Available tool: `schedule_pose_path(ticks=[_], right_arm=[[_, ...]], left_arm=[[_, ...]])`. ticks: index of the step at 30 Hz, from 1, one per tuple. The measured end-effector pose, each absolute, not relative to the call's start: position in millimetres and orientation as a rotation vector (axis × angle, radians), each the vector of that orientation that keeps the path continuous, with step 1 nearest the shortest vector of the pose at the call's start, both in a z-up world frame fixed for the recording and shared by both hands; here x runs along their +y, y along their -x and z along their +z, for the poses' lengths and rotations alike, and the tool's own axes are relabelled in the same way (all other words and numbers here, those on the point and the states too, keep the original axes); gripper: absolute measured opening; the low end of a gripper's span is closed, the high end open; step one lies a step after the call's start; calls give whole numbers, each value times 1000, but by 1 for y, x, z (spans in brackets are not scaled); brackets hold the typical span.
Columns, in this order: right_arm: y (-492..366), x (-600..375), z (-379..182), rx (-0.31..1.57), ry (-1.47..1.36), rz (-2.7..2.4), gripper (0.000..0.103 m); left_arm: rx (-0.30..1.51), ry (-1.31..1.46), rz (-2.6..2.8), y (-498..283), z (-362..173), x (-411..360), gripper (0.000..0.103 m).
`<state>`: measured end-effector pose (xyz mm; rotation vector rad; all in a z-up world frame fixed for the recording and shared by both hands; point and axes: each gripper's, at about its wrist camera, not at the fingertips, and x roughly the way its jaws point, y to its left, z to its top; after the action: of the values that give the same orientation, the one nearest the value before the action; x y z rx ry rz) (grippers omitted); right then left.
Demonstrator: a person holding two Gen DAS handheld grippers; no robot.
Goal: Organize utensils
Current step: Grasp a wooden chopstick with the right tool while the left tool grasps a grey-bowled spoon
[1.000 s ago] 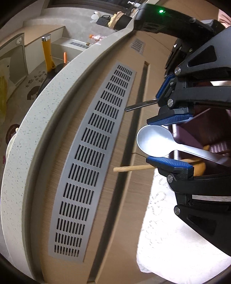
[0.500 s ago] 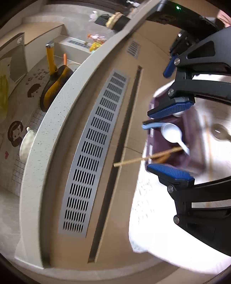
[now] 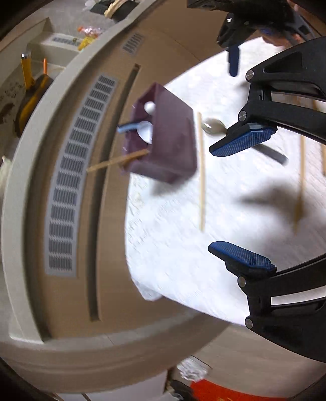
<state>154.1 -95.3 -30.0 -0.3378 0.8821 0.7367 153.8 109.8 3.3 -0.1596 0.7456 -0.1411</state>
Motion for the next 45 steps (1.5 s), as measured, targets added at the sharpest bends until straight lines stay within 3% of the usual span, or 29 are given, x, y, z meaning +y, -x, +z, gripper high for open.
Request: schedule_pose_path(ticks=[2, 5, 13, 17, 22, 38, 45], right_arm=[[-144, -84, -40, 922, 390, 777, 51], [-135, -68, -53, 1008, 404, 863, 25], [-109, -48, -71, 1038, 524, 961, 22], [-109, -50, -74, 1046, 548, 926, 11], [-107, -59, -66, 1026, 553, 861, 6], [-166, -187, -29, 987, 97, 514, 6], [-170, -206, -40, 995, -11, 464, 6]], left_arm=[[767, 178, -132, -149, -3, 119, 71], [790, 218, -124, -144, -9, 131, 71], [808, 209, -145, -142, -14, 129, 71], [820, 194, -174, -141, -17, 121, 71], [832, 169, -191, -142, -19, 113, 71], [935, -146, -515, -151, -36, 17, 71], [967, -142, -543, -208, -36, -29, 70]])
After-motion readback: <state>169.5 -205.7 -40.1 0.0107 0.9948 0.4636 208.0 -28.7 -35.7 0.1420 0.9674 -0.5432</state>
